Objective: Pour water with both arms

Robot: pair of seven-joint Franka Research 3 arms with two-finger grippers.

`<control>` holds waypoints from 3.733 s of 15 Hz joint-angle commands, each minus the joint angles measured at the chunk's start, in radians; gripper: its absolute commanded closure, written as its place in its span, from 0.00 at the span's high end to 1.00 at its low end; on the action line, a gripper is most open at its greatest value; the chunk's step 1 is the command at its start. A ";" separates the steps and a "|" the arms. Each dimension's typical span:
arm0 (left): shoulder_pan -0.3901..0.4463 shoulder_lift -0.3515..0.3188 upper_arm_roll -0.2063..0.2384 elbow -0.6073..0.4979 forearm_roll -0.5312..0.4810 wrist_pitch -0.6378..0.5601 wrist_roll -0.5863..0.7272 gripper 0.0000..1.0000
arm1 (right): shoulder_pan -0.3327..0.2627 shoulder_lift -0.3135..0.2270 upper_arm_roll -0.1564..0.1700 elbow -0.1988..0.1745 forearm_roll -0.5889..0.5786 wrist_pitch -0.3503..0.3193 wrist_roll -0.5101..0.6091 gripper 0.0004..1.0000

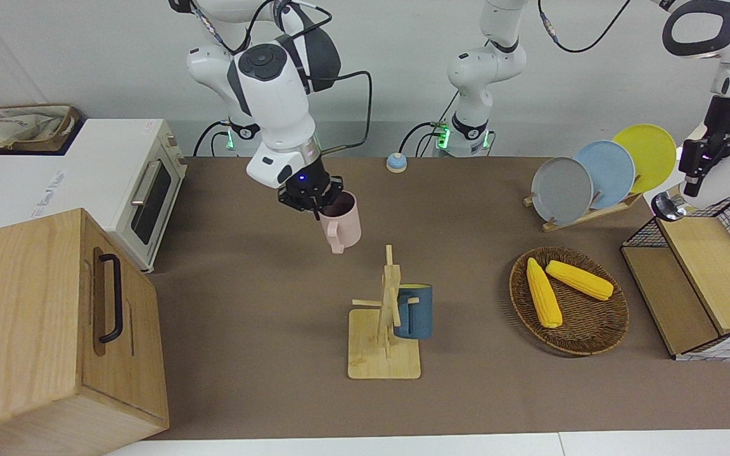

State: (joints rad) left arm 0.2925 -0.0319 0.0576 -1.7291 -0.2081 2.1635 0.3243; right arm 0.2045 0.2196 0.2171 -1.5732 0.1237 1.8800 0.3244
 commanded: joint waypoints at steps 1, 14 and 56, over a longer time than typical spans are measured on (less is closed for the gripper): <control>-0.006 -0.186 0.004 -0.200 0.044 0.033 -0.022 0.00 | -0.016 -0.025 0.085 -0.021 0.111 0.002 0.203 0.00; 0.016 -0.387 0.004 -0.523 0.065 0.142 -0.002 0.00 | 0.099 0.213 0.160 0.150 0.079 0.161 0.465 0.00; -0.523 -0.381 0.171 -0.609 0.200 0.058 -0.320 0.00 | 0.335 0.658 0.034 0.545 -0.076 0.237 0.637 0.40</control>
State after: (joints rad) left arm -0.2046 -0.3951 0.2138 -2.3375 -0.0323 2.2242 0.0315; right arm 0.5363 0.8550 0.2515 -1.0665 0.0645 2.1192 0.9430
